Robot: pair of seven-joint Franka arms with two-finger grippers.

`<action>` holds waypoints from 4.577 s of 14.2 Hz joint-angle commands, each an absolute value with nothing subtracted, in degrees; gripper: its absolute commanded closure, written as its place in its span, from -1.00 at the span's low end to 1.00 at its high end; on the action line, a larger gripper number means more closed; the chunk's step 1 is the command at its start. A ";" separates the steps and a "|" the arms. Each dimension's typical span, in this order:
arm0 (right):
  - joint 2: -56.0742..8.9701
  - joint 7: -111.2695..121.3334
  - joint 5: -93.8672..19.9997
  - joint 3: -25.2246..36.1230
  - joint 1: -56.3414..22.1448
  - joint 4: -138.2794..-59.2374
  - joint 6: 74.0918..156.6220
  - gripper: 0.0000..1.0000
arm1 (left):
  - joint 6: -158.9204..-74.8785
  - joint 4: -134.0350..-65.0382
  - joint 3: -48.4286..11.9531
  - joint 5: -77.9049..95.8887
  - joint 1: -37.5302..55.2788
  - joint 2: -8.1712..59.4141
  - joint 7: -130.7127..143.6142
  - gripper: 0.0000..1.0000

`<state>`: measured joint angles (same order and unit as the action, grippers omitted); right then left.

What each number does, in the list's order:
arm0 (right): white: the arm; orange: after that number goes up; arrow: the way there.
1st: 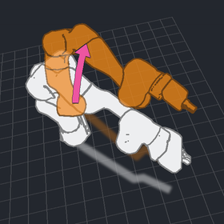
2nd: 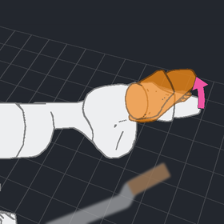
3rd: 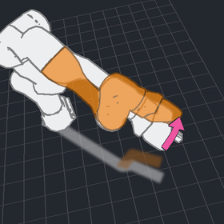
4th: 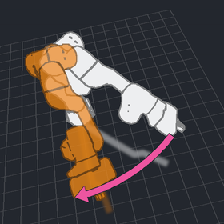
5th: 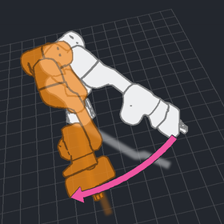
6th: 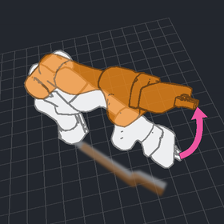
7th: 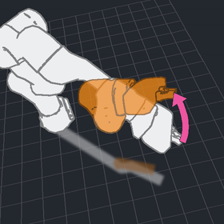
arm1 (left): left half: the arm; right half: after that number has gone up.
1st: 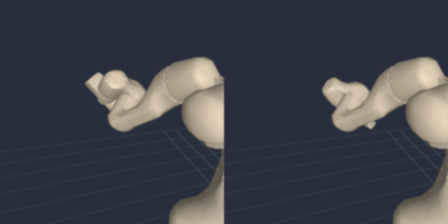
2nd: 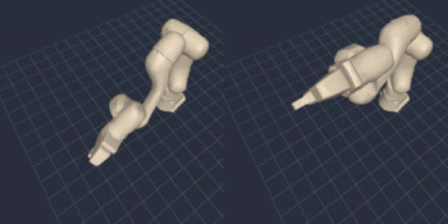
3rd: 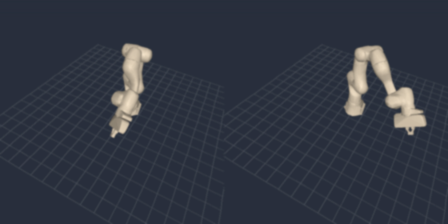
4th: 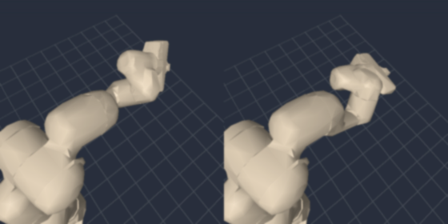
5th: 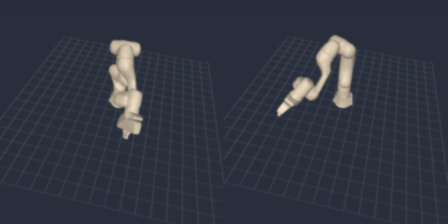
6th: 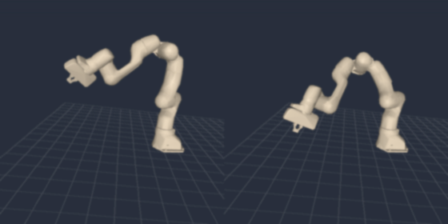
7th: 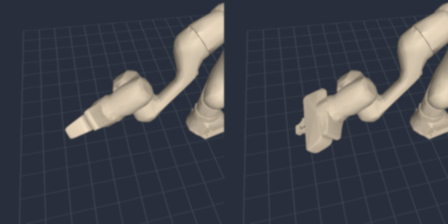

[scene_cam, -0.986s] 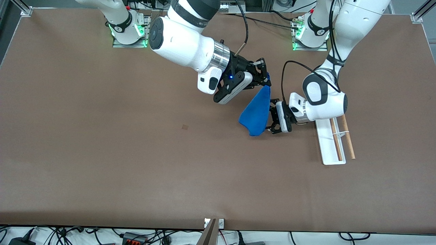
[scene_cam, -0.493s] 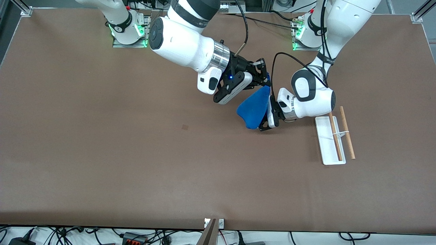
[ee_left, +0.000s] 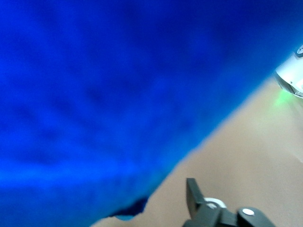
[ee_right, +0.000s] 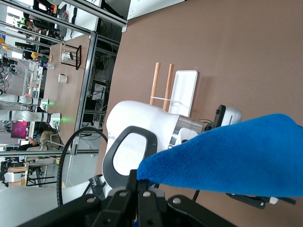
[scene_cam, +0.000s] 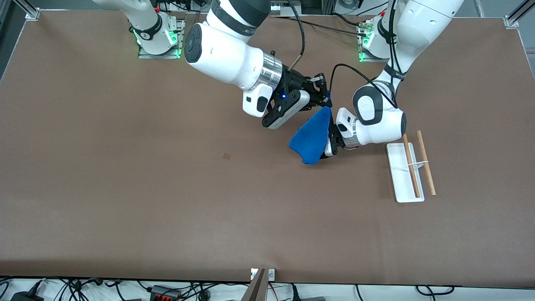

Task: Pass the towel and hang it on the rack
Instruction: 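Grasp the towel with the left gripper while the right gripper releases, then drape the towel over the wooden rods with the left gripper, then open the left gripper and draw it back from the rack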

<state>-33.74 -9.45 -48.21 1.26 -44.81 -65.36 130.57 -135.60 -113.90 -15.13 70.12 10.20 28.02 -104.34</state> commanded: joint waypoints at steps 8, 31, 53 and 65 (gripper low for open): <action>-33.57 -9.14 -48.87 1.76 -45.44 -65.65 131.31 1.00 | -136.05 -112.41 -14.86 71.19 10.46 29.62 -102.40 0.98; -29.88 -6.94 -11.96 14.50 -32.97 -72.42 103.89 -1.00 | -104.00 -96.78 -10.90 21.91 -0.70 21.09 -45.93 0.99; -16.53 -1.77 -4.22 3.96 -2.30 -74.53 93.43 -1.00 | -101.50 -91.32 -9.84 -4.39 -15.37 24.60 -41.47 0.99; -10.99 2.46 -0.53 3.08 0.97 -81.21 92.99 -1.00 | -118.98 -98.86 -10.54 -3.87 -23.81 30.23 -52.64 0.99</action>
<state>-12.94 1.22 -1.33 4.19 -0.10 -79.05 92.44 -115.57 -96.46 -9.22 -3.19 -21.55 30.38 -51.08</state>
